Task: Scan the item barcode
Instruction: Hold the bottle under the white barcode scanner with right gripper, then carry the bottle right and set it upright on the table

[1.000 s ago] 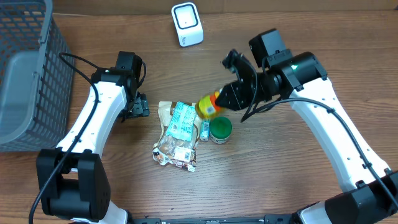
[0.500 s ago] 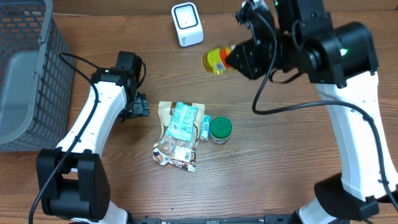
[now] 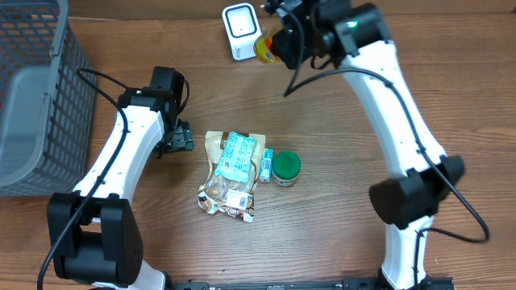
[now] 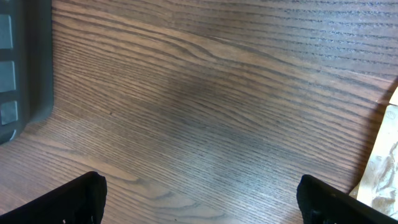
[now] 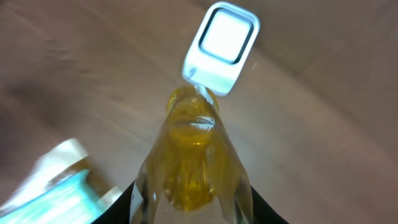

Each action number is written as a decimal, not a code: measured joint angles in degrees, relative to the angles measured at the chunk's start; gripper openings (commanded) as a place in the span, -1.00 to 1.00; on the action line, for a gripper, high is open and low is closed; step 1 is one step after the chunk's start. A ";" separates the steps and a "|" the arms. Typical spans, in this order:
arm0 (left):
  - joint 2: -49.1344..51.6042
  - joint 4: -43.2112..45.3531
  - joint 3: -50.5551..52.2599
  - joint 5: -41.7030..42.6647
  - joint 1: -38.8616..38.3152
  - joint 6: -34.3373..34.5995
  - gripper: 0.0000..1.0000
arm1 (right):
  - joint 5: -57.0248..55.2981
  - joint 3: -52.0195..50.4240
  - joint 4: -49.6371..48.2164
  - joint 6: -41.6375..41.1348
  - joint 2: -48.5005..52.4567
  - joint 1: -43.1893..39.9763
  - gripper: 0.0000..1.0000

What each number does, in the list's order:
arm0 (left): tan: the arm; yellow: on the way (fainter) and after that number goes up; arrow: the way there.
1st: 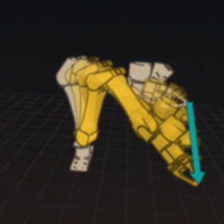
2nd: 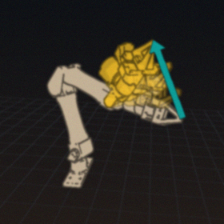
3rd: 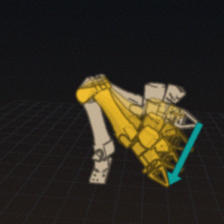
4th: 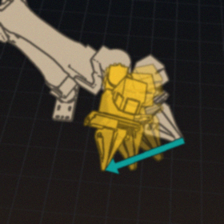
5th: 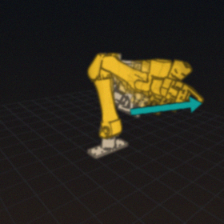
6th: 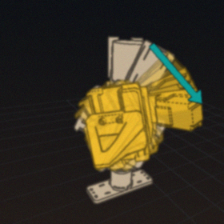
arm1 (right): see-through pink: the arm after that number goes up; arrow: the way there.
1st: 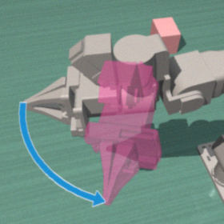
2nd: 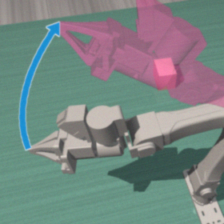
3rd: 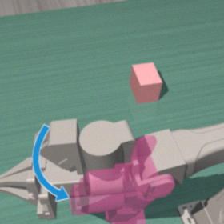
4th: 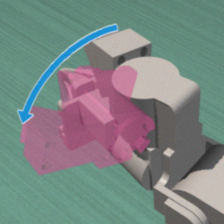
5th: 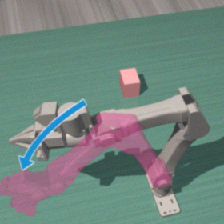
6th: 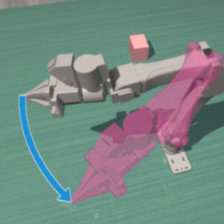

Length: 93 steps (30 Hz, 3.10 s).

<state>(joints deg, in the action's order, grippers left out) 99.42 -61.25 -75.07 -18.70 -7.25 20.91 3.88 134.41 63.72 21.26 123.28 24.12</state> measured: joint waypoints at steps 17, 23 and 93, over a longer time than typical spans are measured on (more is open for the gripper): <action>0.00 0.00 0.00 0.00 0.00 0.00 0.99 | -21.03 -0.02 -34.23 19.78 16.65 7.02 -0.93; 0.00 0.00 0.00 0.00 0.00 0.00 0.99 | -22.71 -0.02 -43.28 21.68 19.41 6.80 -0.93; 0.00 0.00 0.00 -0.02 0.00 0.00 0.99 | -23.58 0.48 -12.33 -8.44 -8.33 -6.47 -0.93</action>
<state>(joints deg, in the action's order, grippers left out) 99.42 -61.25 -75.07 -18.72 -7.25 20.91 -19.70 134.89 51.40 12.82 114.96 17.65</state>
